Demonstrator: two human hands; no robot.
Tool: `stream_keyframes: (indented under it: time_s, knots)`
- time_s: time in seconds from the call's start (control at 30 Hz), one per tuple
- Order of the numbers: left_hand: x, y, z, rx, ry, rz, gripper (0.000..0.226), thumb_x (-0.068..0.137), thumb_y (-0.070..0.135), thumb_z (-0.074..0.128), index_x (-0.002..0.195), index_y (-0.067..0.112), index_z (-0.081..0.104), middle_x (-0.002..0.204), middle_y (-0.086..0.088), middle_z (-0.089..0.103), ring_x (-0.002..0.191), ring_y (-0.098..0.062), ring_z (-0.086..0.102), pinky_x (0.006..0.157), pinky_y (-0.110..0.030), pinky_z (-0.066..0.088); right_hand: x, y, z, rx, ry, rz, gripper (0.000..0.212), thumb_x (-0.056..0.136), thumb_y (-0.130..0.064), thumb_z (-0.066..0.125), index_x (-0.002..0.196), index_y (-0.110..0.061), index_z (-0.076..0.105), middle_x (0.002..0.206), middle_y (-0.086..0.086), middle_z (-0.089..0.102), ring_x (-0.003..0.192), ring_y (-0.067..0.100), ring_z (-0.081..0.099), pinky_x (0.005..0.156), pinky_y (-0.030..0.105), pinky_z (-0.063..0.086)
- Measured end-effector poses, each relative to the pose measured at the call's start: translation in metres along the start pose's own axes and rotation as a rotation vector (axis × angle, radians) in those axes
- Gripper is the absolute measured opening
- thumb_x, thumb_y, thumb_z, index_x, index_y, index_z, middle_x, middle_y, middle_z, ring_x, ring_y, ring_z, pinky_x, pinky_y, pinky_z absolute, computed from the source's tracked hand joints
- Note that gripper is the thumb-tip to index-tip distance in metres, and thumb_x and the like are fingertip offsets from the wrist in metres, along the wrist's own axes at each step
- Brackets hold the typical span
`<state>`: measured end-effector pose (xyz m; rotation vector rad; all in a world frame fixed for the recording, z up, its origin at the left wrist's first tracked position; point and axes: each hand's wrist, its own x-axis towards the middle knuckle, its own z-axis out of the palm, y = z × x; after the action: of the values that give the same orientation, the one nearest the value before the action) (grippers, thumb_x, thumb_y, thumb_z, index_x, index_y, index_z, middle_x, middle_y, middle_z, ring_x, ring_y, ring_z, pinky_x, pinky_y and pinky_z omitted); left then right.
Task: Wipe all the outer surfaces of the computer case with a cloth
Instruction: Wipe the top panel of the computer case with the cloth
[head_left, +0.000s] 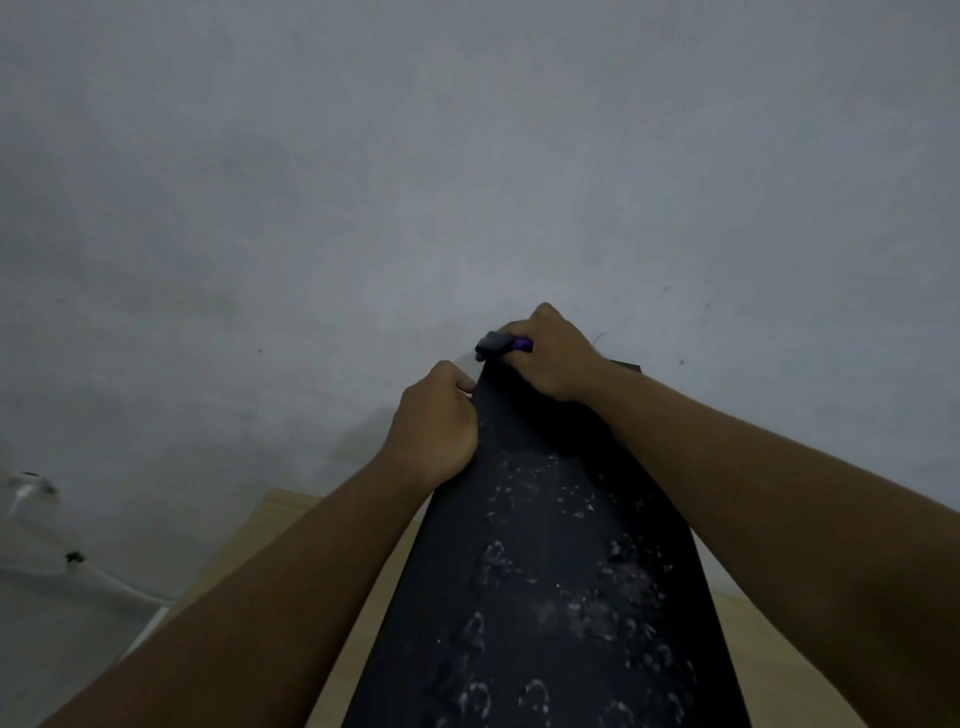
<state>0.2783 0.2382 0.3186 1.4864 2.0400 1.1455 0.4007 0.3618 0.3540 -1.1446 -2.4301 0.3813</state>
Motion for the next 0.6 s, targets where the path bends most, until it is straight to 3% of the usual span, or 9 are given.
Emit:
stream_keyframes:
  time_s: [0.17,0.23,0.37,0.5,0.6]
  knots:
    - [-0.003,-0.001,0.000,-0.093,0.036,-0.059,0.032,0.103,0.008,0.037,0.132,0.007,0.049,0.128,-0.015,0.061,0.110,-0.030,0.058,0.084,-0.035,0.045,-0.031,-0.020,-0.006,0.009,-0.013,-0.088,0.027,0.098,-0.011,0.058,0.118,-0.022,0.071,0.087,-0.022,0.033,0.077,-0.006,0.047,0.069,-0.005,0.031]
    - [-0.005,0.000,0.001,-0.116,0.061,-0.081,0.032,0.104,0.010,0.037,0.134,0.007,0.047,0.129,-0.015,0.060,0.113,-0.029,0.057,0.081,-0.031,0.039,-0.044,-0.028,-0.007,0.003,-0.021,-0.115,0.027,0.097,-0.010,0.058,0.119,-0.020,0.071,0.087,-0.021,0.034,0.076,-0.013,0.045,0.069,-0.003,0.032]
    - [-0.011,0.001,-0.001,-0.181,0.135,-0.154,0.031,0.105,0.009,0.037,0.134,0.005,0.047,0.135,-0.016,0.054,0.117,-0.028,0.053,0.080,-0.024,0.031,-0.063,-0.037,-0.004,-0.030,-0.063,-0.088,0.031,0.097,-0.016,0.059,0.126,-0.026,0.065,0.096,-0.008,0.035,0.086,0.005,0.043,0.081,0.013,0.031]
    - [-0.015,0.006,-0.002,-0.224,0.161,-0.125,0.031,0.105,0.007,0.033,0.130,0.005,0.052,0.133,-0.014,0.055,0.108,-0.021,0.050,0.081,-0.023,0.033,-0.088,-0.045,-0.005,0.006,-0.072,-0.100,0.032,0.096,-0.018,0.061,0.126,-0.028,0.066,0.094,-0.005,0.036,0.080,0.002,0.041,0.072,0.005,0.034]
    - [-0.017,0.005,-0.004,-0.327,0.114,-0.156,0.031,0.106,0.007,0.033,0.121,0.007,0.059,0.128,-0.011,0.062,0.105,-0.020,0.055,0.086,-0.027,0.043,-0.106,-0.047,-0.008,0.031,-0.073,-0.109,0.029,0.095,-0.023,0.064,0.122,-0.031,0.068,0.093,-0.006,0.038,0.081,0.003,0.043,0.071,0.007,0.035]
